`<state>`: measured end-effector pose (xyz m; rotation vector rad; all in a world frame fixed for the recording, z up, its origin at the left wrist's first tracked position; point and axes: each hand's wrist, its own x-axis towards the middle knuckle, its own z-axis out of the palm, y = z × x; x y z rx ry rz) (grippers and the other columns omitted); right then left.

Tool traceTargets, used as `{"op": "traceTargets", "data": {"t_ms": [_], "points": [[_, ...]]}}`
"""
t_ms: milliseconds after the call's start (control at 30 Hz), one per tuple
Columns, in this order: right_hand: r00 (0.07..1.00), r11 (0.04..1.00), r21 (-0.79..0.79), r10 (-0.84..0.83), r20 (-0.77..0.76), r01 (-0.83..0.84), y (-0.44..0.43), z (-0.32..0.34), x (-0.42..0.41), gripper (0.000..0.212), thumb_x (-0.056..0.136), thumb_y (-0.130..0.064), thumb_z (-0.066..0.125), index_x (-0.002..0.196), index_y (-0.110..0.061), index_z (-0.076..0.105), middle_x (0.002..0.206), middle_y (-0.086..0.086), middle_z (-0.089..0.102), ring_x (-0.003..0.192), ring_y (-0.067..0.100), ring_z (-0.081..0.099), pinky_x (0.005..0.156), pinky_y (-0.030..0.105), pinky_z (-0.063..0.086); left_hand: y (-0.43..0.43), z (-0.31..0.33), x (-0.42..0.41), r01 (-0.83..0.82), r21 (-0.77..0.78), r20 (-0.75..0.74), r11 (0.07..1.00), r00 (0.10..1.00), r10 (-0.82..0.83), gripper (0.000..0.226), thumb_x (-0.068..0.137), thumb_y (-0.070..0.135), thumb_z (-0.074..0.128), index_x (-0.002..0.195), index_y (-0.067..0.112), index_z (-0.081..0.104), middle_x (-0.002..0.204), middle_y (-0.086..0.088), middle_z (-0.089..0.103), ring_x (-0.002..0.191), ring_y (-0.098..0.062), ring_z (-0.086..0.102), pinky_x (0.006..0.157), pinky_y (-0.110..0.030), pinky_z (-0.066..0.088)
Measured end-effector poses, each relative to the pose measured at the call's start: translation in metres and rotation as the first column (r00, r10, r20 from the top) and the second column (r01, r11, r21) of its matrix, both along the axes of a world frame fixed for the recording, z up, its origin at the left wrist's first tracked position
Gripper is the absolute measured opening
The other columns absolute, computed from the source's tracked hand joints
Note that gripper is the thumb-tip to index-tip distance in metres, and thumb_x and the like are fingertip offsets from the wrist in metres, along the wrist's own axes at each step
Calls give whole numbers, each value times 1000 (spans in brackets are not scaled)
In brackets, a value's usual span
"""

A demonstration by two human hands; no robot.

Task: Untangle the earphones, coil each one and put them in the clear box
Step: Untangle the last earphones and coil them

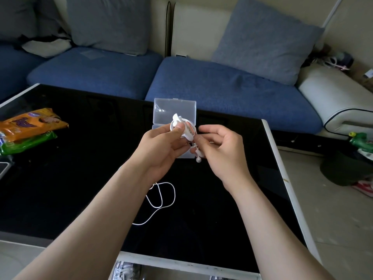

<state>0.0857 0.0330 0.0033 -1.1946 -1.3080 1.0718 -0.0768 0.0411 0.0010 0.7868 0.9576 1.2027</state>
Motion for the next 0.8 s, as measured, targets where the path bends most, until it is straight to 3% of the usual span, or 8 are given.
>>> {"op": "traceTargets", "data": {"t_ms": [100, 233, 367, 500, 667, 800], "points": [[999, 1000, -11, -18, -27, 18, 1, -1, 1, 6, 97, -10, 77, 103, -9, 76, 82, 9, 80, 70, 21, 76, 66, 36, 62, 2, 1, 1, 15, -8, 64, 1000, 998, -15, 35, 110, 18, 53, 130, -9, 62, 127, -28, 70, 119, -37, 71, 104, -45, 58], [1000, 1000, 9, 0, 11, 0, 2, -5, 0, 6, 100, -14, 73, 104, -15, 78, 84, 4, 81, 78, 11, 76, 72, 23, 58, 2, 3, 3, 13, -48, 134, 999, 991, -7, 34, 110, 22, 53, 131, -3, 61, 130, -27, 70, 121, -36, 70, 107, -47, 56], [999, 999, -13, 43, 10, -43, 2, -6, -2, 16, 103, -11, 67, 111, -20, 77, 90, 1, 81, 90, 17, 79, 83, 35, 64, 2, 2, 1, -51, -174, 130, 984, 989, 74, 33, 103, 36, 65, 121, 10, 73, 121, -10, 77, 115, -19, 74, 111, -48, 51], [998, 997, -48, 54, -40, -56, 0, -4, -6, 21, 101, -6, 68, 116, -18, 78, 88, 3, 78, 82, 21, 79, 70, 34, 65, 1, 2, 0, -81, -234, 136, 969, 984, 115, 39, 97, 44, 70, 123, 14, 73, 118, -6, 79, 115, -16, 73, 111, -47, 50], [988, 998, -59, -20, -156, 10, -2, -6, -16, 8, 96, -6, 77, 104, -4, 76, 86, 15, 79, 74, 29, 80, 68, 34, 66, 1, 3, 5, -97, -229, 249, 969, 956, 154, 43, 103, 33, 65, 131, 0, 63, 118, -20, 76, 106, -30, 77, 89, -42, 64], [999, 1000, -17, 14, -49, -15, 0, -12, -23, 17, 88, -7, 83, 103, -15, 80, 87, 8, 81, 83, 28, 81, 84, 47, 66, 4, -2, 5, -148, -233, 173, 961, 966, 191, 48, 101, 36, 67, 131, -3, 64, 115, -23, 76, 101, -34, 77, 74, -37, 66]]}}
